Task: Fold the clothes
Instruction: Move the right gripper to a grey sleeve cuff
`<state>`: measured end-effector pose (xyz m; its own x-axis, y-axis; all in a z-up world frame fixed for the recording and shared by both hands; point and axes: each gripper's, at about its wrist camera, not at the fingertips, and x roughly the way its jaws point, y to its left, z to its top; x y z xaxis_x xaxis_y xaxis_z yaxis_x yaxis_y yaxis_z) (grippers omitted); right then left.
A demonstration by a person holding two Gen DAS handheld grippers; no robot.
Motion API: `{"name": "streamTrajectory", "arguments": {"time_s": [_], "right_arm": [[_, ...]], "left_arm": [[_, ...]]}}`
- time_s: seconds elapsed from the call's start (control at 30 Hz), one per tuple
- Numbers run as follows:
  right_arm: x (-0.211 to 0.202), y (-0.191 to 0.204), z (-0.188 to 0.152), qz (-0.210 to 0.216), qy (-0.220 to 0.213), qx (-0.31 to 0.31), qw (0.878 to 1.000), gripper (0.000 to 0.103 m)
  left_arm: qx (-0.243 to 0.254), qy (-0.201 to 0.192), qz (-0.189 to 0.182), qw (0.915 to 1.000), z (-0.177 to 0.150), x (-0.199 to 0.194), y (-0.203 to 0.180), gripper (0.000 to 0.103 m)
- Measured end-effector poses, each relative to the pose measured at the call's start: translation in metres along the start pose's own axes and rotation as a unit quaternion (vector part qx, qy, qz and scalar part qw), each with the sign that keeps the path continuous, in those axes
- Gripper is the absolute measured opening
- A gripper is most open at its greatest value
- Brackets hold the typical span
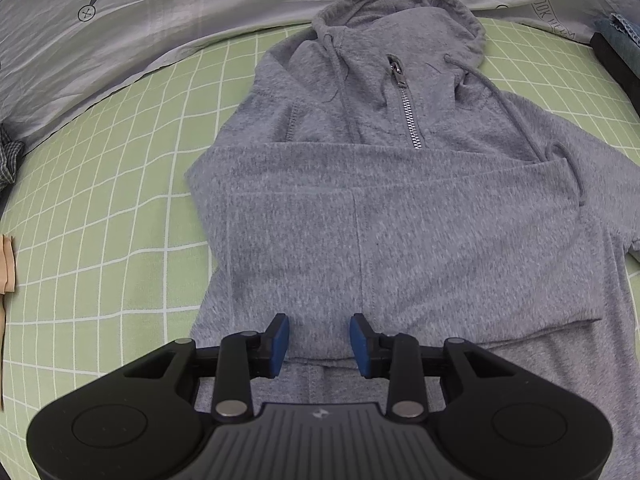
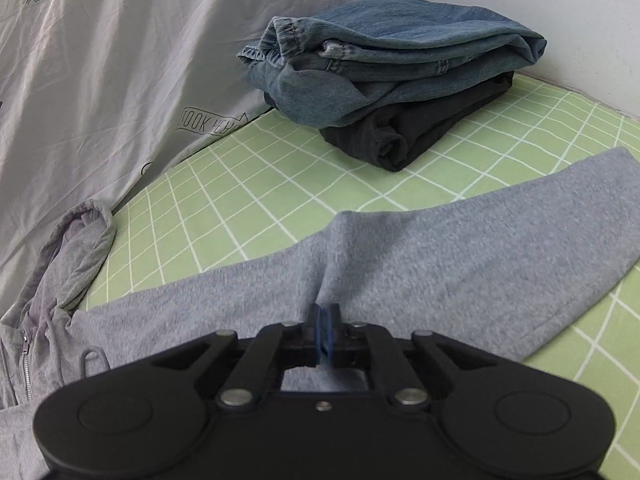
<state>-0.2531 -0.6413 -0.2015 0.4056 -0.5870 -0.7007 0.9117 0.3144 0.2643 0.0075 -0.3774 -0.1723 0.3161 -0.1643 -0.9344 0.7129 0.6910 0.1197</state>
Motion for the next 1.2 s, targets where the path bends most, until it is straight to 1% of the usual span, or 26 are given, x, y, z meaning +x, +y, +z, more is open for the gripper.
{"name": "streamTrajectory", "arguments": {"time_s": [0.03,0.07,0.1,0.13,0.2,0.27,0.3,0.37,0.4,0.47,0.5,0.53,0.57,0.6,0.63,0.67,0.7,0.73,0.77,0.8,0.83,0.9,1.03,1.1,1.2], "right_arm": [[-0.003,-0.007,0.003,-0.009,-0.006,0.002,1.000,0.036],[-0.005,-0.011,0.006,-0.025,-0.012,-0.002,1.000,0.050],[-0.005,-0.020,0.009,-0.051,-0.019,-0.010,0.998,0.067],[-0.006,-0.029,0.012,-0.076,-0.025,-0.018,0.997,0.072],[-0.006,-0.049,0.018,-0.127,-0.034,-0.028,0.991,0.073],[-0.003,-0.070,0.021,-0.194,-0.033,-0.027,0.980,0.076],[-0.004,-0.082,0.022,-0.209,-0.040,-0.021,0.977,0.081],[-0.006,-0.103,0.025,-0.238,-0.046,-0.005,0.970,0.082],[-0.008,-0.116,0.026,-0.243,-0.049,0.011,0.969,0.085],[-0.010,-0.133,0.028,-0.238,-0.049,0.034,0.969,0.088],[-0.010,-0.140,0.029,-0.224,-0.047,0.046,0.972,0.090],[-0.010,-0.140,0.029,-0.219,-0.049,0.043,0.974,0.090],[-0.010,-0.141,0.029,-0.213,-0.051,0.039,0.975,0.090],[-0.010,-0.141,0.029,-0.207,-0.053,0.035,0.976,0.086],[-0.010,-0.139,0.028,-0.200,-0.058,0.027,0.978,0.075],[-0.011,-0.135,0.028,-0.193,-0.063,0.023,0.979,0.068],[-0.011,-0.132,0.028,-0.186,-0.069,0.019,0.980,0.049],[-0.011,-0.129,0.027,-0.176,-0.070,0.024,0.982,0.036],[-0.011,-0.126,0.027,-0.166,-0.070,0.029,0.983,0.029],[-0.010,-0.123,0.027,-0.157,-0.071,0.034,0.985,0.016],[-0.010,-0.120,0.027,-0.146,-0.072,0.039,0.986,0.015],[-0.009,-0.113,0.025,-0.105,-0.066,0.065,0.990,0.012],[-0.005,-0.093,0.019,-0.023,-0.045,0.110,0.993,0.011],[-0.001,-0.079,0.013,0.017,-0.030,0.123,0.992,0.011],[0.007,-0.057,0.007,0.084,0.006,0.136,0.987,0.011]], "left_arm": [[0.000,0.000,-0.001,1.0000,0.000,0.000,0.000,0.036],[0.001,0.000,-0.001,1.0000,0.000,0.000,0.001,0.037],[0.001,0.000,-0.001,1.0000,0.000,0.000,0.001,0.037],[0.001,0.001,-0.001,1.0000,0.000,0.001,0.001,0.037],[0.003,0.001,0.001,1.0000,0.001,0.001,0.000,0.037],[0.004,0.001,0.003,1.0000,0.001,0.001,-0.001,0.037],[0.004,0.001,0.003,1.0000,0.001,0.001,-0.001,0.037],[0.003,0.001,0.003,1.0000,0.001,0.001,-0.001,0.037],[0.002,0.001,0.003,1.0000,0.000,0.001,0.000,0.037],[0.001,0.001,0.003,1.0000,0.000,0.001,0.000,0.037],[0.001,0.001,0.004,1.0000,0.001,0.002,-0.001,0.037],[0.000,0.001,0.005,1.0000,0.001,0.002,-0.001,0.037],[0.000,0.001,0.006,1.0000,0.001,0.002,-0.002,0.037],[0.001,0.002,0.007,1.0000,0.001,0.002,-0.002,0.037],[0.001,0.002,0.008,1.0000,0.001,0.002,-0.003,0.038],[0.002,0.002,0.009,1.0000,0.001,0.002,-0.003,0.038],[0.001,0.003,0.009,1.0000,0.002,0.002,-0.003,0.038],[0.001,0.003,0.009,1.0000,0.002,0.002,-0.003,0.038],[0.000,0.003,0.009,0.9999,0.002,0.002,-0.003,0.038],[0.000,0.004,0.010,0.9999,0.002,0.002,-0.003,0.038],[0.000,0.004,0.010,0.9999,0.002,0.002,-0.003,0.038],[0.001,0.004,0.010,0.9999,0.002,0.003,-0.003,0.038],[0.000,0.004,0.010,0.9999,0.001,0.003,-0.003,0.038],[-0.001,0.004,0.009,0.9999,0.001,0.003,-0.003,0.038],[-0.004,0.004,0.008,0.9999,0.001,0.003,-0.002,0.039]]}}
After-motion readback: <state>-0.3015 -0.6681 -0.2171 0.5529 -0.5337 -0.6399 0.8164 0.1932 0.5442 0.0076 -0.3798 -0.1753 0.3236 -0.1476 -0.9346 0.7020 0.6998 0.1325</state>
